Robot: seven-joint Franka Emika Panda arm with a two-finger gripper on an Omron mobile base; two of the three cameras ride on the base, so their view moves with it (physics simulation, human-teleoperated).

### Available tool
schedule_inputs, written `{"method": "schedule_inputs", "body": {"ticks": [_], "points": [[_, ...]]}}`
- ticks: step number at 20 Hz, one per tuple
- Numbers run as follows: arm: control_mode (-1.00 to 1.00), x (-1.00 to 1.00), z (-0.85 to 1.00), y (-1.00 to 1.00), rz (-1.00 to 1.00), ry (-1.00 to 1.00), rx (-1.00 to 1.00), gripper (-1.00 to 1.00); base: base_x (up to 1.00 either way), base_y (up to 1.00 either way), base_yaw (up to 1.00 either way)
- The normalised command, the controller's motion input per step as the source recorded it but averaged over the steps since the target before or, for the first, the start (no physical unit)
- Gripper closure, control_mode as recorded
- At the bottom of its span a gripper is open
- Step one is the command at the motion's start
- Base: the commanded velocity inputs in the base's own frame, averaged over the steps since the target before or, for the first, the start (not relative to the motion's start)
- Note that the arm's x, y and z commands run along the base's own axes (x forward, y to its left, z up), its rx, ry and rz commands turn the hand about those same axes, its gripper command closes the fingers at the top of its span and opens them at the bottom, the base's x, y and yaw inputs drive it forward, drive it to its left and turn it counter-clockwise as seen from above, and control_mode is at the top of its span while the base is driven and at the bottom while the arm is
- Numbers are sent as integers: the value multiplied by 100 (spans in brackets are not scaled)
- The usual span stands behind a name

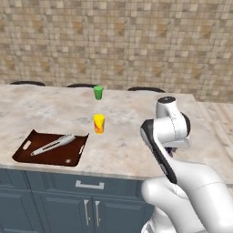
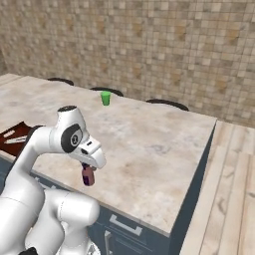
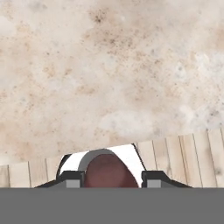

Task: Place the drinks on the dining counter in a tight cluster.

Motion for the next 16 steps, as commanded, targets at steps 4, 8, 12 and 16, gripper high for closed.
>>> {"method": "schedule_inputs", "body": {"ticks": [4,8,12,16], "points": [[-100,55,3,3,0,-14,1,100,0,0,0],[-100,66,-7,14,-2,-2,4,100,0,0,0],[-100,61,-16,22,-1,0,4,100,0,0,0],[-100,41,-25,13,-2,0,0,100,0,0,0]]}}
